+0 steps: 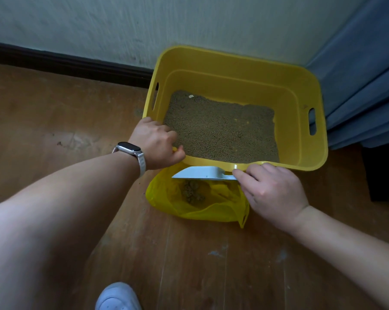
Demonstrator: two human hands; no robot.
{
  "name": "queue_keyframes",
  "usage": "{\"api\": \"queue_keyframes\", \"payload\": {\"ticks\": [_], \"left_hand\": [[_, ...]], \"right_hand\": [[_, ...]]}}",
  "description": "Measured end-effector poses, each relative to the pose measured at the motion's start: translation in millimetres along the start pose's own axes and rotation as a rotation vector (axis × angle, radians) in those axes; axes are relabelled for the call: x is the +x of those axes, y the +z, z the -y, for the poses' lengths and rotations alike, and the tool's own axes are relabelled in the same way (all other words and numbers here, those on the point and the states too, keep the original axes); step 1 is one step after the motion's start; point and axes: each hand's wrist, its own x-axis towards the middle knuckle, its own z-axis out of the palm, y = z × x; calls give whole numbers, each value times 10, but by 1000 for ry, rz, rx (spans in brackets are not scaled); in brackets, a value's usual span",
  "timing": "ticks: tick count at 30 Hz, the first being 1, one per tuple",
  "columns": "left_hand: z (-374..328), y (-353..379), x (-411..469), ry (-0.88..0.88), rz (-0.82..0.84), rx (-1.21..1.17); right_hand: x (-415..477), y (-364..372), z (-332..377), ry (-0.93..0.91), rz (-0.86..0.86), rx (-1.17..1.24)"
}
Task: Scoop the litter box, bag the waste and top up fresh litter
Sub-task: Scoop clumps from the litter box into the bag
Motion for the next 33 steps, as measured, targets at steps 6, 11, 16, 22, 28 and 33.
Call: {"api": "queue_keyframes", "payload": {"ticks": [6, 11, 16, 22, 28, 33], "left_hand": [[1, -1, 6, 3, 29, 0], [2, -2, 6, 21, 10, -11], [5, 6, 2, 28, -14, -23], [19, 36, 3, 28, -48, -19], [33, 56, -15, 9, -43, -16], [26, 28, -8, 9, -44, -28]], "right_hand": [[-28, -129, -87, 20, 22, -18], [83, -300, -220, 247, 155, 99], [460, -358, -785, 524, 483, 137], [826, -261, -1340, 553, 644, 231], [770, -314, -1192, 296, 566, 192], [524, -299, -704, -183, 238, 38]]}}
